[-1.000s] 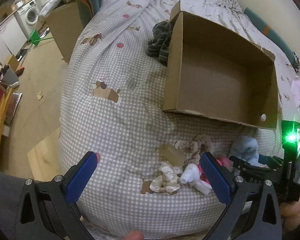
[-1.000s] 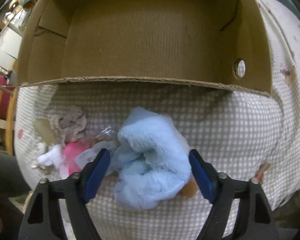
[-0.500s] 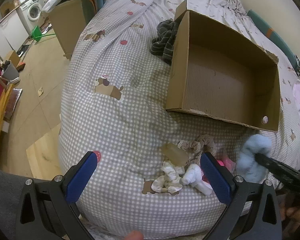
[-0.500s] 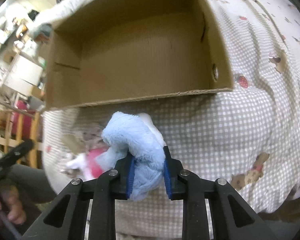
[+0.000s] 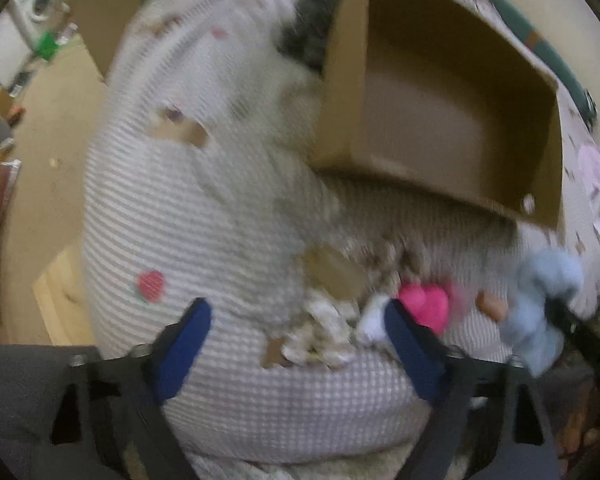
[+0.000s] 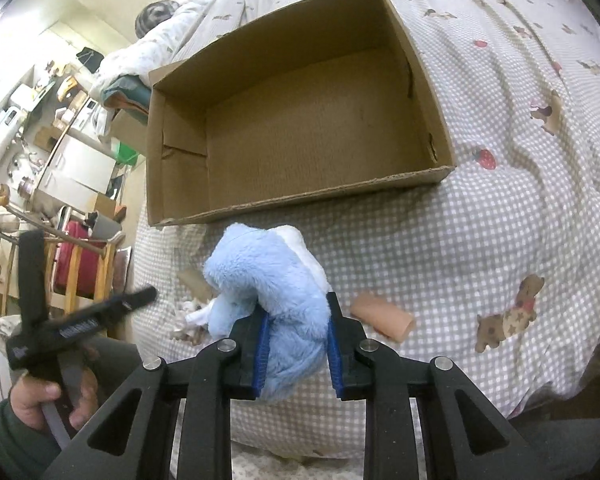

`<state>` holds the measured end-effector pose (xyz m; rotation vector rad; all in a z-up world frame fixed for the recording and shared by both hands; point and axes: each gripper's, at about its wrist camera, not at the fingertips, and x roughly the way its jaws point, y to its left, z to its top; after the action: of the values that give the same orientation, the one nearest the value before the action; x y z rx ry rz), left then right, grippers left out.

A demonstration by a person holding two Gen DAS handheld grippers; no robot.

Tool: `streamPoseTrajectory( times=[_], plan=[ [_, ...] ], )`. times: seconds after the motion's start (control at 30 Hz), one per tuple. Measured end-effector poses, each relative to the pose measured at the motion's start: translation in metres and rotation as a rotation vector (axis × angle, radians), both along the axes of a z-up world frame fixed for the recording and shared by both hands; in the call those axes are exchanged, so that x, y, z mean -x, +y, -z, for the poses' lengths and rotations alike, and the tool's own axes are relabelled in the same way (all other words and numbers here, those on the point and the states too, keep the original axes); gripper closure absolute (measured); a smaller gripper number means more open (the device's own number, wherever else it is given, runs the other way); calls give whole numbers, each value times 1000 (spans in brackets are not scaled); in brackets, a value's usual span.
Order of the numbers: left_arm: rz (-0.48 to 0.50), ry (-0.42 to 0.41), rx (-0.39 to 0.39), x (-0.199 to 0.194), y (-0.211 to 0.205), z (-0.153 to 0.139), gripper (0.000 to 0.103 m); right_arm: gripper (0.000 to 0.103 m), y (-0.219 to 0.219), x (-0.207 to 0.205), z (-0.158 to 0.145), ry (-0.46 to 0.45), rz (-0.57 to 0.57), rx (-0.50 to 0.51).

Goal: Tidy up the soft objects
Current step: 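Lift the light-blue item with the right gripper while the left gripper grasps the white scrunchie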

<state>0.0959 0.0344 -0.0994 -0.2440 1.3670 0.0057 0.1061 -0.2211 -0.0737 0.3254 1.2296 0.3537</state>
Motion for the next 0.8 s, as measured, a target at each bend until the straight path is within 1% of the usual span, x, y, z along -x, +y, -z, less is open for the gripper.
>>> streamPoseTrajectory(
  times=[0.07, 0.2, 0.27, 0.3, 0.33, 0.37, 0.4, 0.43, 0.5, 0.63, 0.73, 0.8],
  plan=[
    [3, 46, 24, -1, -2, 12, 36, 77, -4, -5, -4, 7, 3, -9],
    [-6, 90, 40, -5, -1, 26, 47, 77, -5, -6, -7, 13, -1, -18],
    [-8, 103, 48, -5, 1, 32, 63, 77, -5, -6, -7, 13, -2, -18],
    [-33, 59, 48, -7, 0, 35, 69, 77, -4, -6, -7, 13, -1, -19],
    [-33, 68, 64, -7, 0, 38, 83, 77, -4, -6, -7, 14, -1, -20],
    [-34, 79, 82, -8, -1, 40, 90, 77, -4, -7, -7, 16, 1, -20],
    [-37, 84, 96, -8, -2, 42, 90, 77, -4, -7, -8, 15, 1, -18],
    [-38, 81, 103, -7, -4, 41, 93, 77, -4, -8, -7, 16, 1, -18],
    [-33, 59, 108, -6, -5, 35, 94, 77, -4, -8, -7, 15, 0, -17],
    [-37, -7, 95, 0, -1, 14, 95, 77, -2, -9, -5, 17, -2, -7],
    [-66, -36, 130, 8, 10, -3, 95, 77, -1, -9, -5, 15, -3, -12],
    [-73, -72, 121, 16, 20, -19, 95, 77, -3, -6, -7, 9, -1, -23]
  ],
)
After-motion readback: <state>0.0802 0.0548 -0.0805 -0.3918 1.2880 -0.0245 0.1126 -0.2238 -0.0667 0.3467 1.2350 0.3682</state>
